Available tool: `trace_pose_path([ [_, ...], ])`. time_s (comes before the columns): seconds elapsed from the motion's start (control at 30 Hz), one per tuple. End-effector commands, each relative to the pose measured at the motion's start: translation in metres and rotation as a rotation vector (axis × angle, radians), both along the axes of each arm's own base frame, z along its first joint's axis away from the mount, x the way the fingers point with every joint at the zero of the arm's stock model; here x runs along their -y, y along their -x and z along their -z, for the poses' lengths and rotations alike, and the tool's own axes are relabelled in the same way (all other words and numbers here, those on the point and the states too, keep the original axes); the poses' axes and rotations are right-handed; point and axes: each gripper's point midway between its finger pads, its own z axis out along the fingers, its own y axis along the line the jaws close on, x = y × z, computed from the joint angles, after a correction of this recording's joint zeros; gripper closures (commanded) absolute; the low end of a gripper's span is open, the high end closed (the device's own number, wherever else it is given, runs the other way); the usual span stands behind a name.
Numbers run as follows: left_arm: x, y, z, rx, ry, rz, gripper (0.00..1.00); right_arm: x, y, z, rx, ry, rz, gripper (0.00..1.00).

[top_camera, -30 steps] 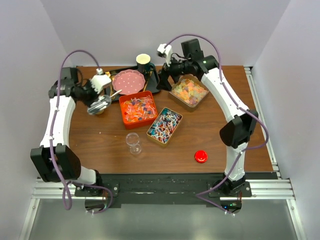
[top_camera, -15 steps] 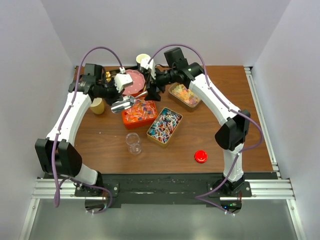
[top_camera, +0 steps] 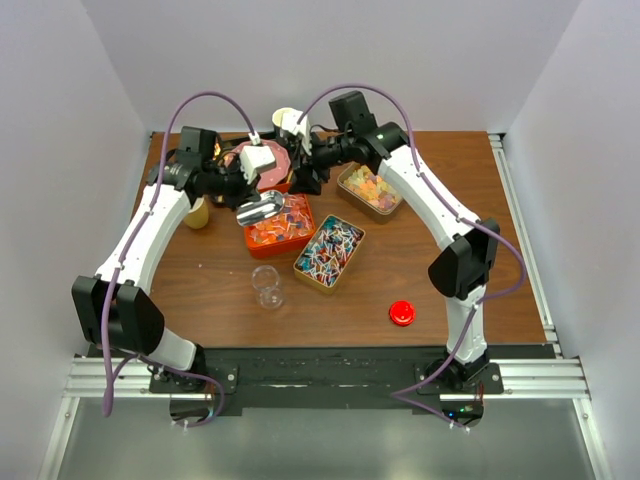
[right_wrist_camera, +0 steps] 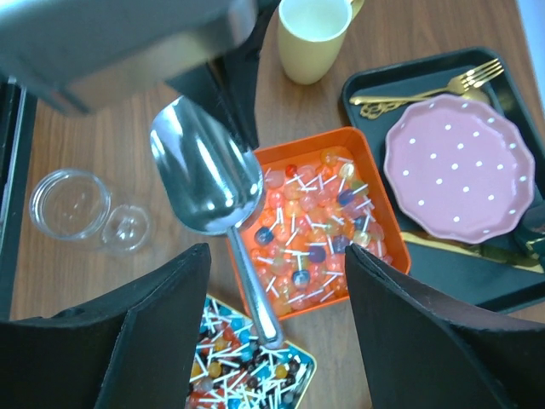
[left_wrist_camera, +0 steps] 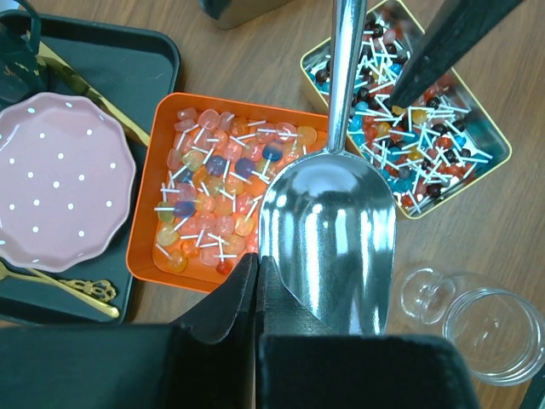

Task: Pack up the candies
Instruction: Pick up the spatula from the center of the board.

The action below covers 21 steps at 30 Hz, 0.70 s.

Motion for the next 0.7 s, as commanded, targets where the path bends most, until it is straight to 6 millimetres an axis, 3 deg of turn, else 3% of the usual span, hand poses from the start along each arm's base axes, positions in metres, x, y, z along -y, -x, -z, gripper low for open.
trace_pose_path([
  [0.0, 0.011, -0.005, -0.031, 0.072, 0.071, 0.017, 1.00, 0.001, 0.011, 0.001, -0.014, 0.013, -0.049, 0.34],
  [0.33, 0.014, -0.004, -0.039, 0.073, 0.097, 0.011, 1.00, 0.002, 0.012, 0.018, -0.050, 0.052, -0.071, 0.39],
  [0.5, 0.014, -0.002, -0.036, 0.058, 0.102, 0.006, 1.00, 0.002, 0.016, 0.019, -0.060, 0.053, -0.082, 0.45],
  [0.67, 0.014, 0.000, -0.031, 0.045, 0.098, 0.004, 1.00, 0.000, 0.021, 0.008, -0.032, 0.035, -0.100, 0.44],
])
